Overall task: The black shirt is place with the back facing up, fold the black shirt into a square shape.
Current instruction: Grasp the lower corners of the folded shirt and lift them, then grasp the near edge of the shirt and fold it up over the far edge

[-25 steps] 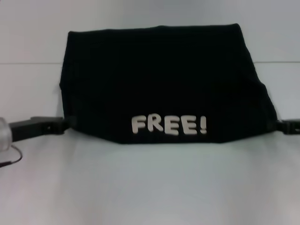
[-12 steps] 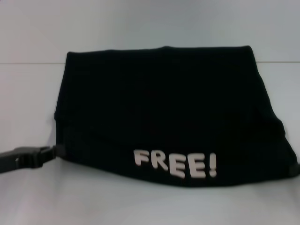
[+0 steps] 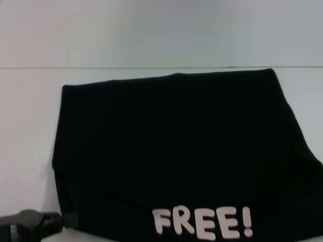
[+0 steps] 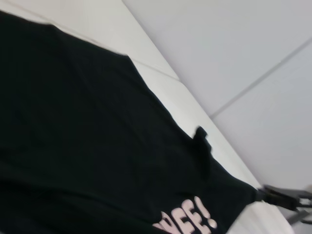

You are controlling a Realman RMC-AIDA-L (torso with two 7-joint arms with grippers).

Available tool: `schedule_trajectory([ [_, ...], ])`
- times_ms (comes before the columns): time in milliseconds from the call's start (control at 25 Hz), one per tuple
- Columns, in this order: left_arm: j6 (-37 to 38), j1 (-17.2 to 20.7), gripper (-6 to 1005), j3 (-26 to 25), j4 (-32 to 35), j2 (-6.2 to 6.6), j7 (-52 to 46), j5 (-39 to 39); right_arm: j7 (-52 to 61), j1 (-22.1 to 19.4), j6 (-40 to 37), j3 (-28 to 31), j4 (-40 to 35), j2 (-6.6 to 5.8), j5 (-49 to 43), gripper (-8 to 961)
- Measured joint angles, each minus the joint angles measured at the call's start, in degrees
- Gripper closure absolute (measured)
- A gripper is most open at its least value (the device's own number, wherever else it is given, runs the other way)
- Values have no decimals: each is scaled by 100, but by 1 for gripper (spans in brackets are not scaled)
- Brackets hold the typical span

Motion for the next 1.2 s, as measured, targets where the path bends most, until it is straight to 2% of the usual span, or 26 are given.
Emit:
schedule_trajectory([
  [240,384,10,1000,18,-44,-7,146,259,-59,-209,-424,153,-43,-49,-73,871],
  [360,528,41,1000,8,-44,-7,182,463,-156,-268,-656,505,-62,-55,-322,867],
  [760,608,47,999,55,-20,-7,254,838,-205,-238,-855,930,-70,-114,-646,851],
  [960,485,-226,999,-27,-49,55,230,601,-245,76,-892,1207,-70,-107,-615,843],
  [1080,331,-449,1000,-75,-90,143,136,376,-311,421,-860,1486,-68,-99,-615,839],
  [1120,56,-701,1000,-149,-157,238,26,276,-319,541,-828,1577,-68,-102,-615,837],
  [1200,-95,-814,1000,-180,-209,278,-17,261,-314,775,-718,1733,-67,-118,-615,834],
])
